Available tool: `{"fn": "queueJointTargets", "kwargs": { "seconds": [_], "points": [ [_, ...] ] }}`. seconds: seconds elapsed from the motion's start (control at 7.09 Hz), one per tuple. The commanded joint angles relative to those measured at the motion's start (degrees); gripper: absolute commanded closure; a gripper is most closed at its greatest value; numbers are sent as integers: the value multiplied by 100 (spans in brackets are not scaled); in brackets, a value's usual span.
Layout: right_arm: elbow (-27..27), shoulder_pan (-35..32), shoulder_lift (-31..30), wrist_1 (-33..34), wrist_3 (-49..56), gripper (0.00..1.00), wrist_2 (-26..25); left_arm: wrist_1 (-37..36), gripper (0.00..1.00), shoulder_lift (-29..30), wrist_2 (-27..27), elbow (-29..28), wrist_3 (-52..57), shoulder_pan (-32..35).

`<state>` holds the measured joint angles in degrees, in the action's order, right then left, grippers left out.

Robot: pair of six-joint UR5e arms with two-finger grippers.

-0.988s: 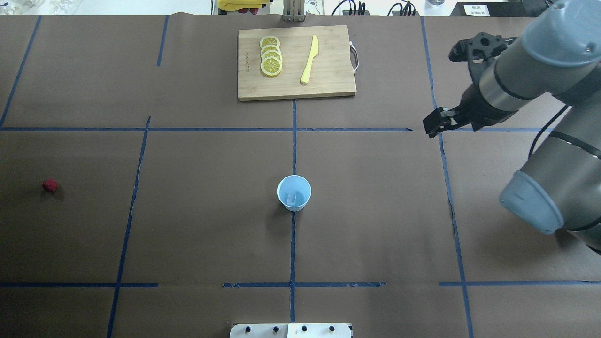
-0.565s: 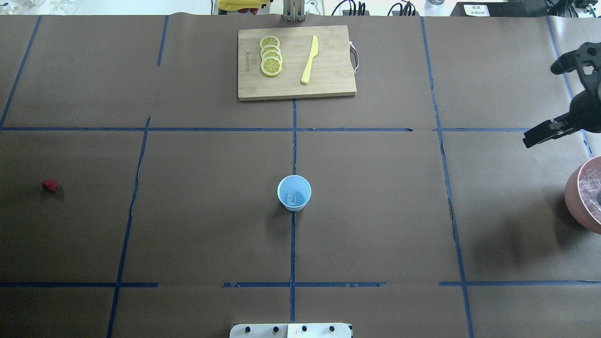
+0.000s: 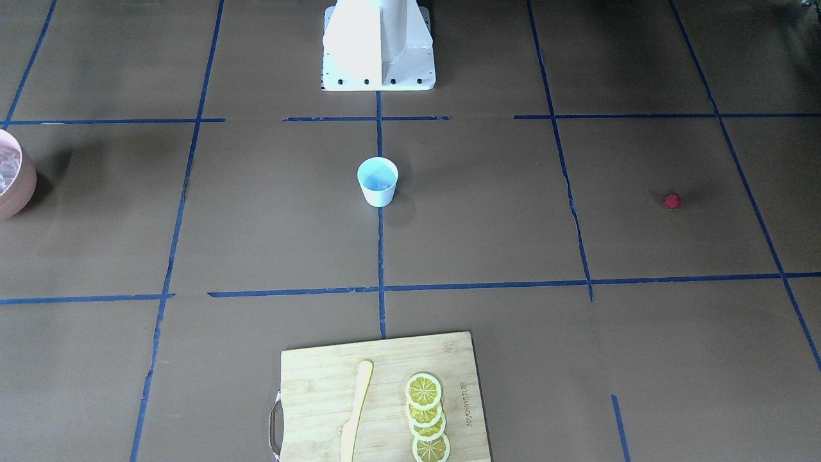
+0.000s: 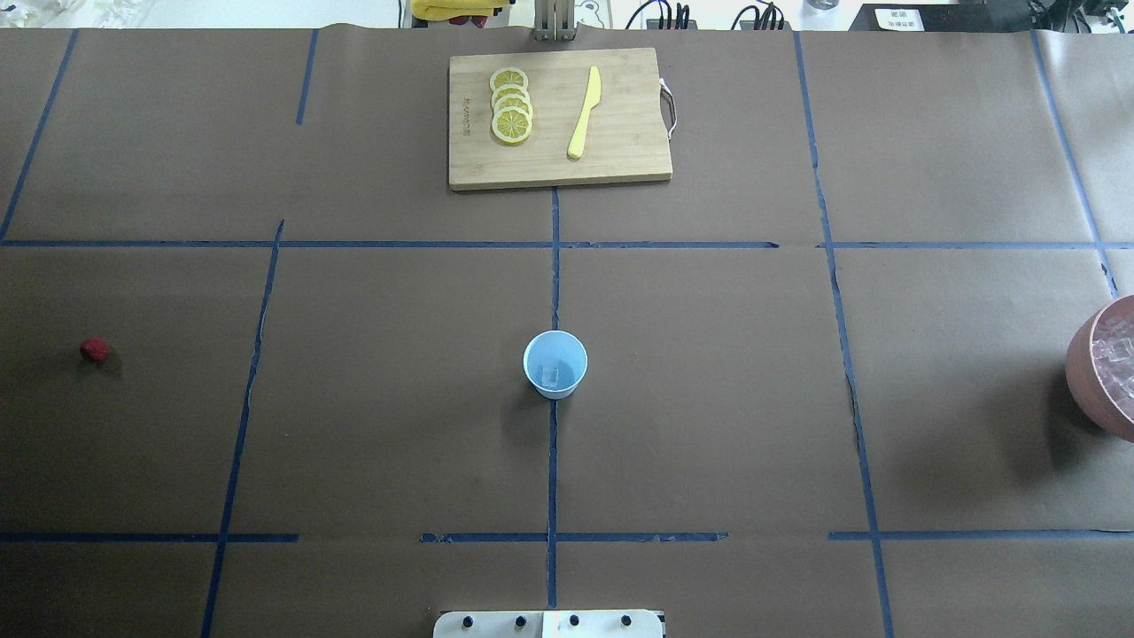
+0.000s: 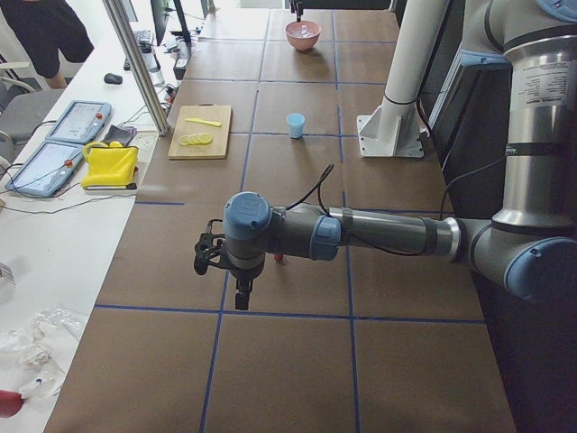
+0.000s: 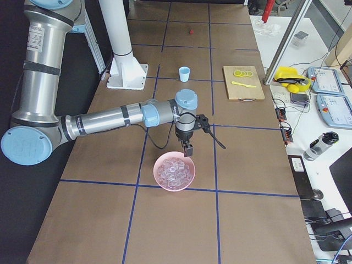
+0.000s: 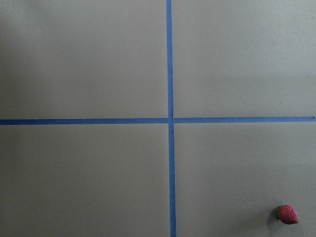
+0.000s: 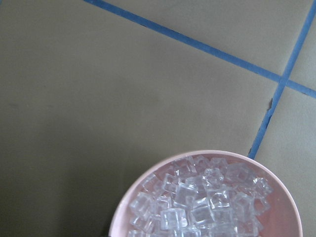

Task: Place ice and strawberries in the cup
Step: 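Lower the right gripper into the pink bowl toward the ice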

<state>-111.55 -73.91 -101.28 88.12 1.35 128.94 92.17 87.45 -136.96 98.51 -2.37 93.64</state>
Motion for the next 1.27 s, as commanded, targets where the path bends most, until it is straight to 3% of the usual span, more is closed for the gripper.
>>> {"fn": "queueJointTargets", "kwargs": {
  "seconds": [0.0, 0.85, 1.13],
  "points": [
    [396, -115, -24, -49, 261, 7, 35, 12, 0, 0, -6, 1, 0, -3],
    [871, -106, -23, -102, 472, 43, -228, 12, 0, -18, -6, 36, 0, -3],
    [1013, -97, -15, -102, 647, 47, -229, 12, 0, -18, -6, 36, 0, -3]
  ]
}}
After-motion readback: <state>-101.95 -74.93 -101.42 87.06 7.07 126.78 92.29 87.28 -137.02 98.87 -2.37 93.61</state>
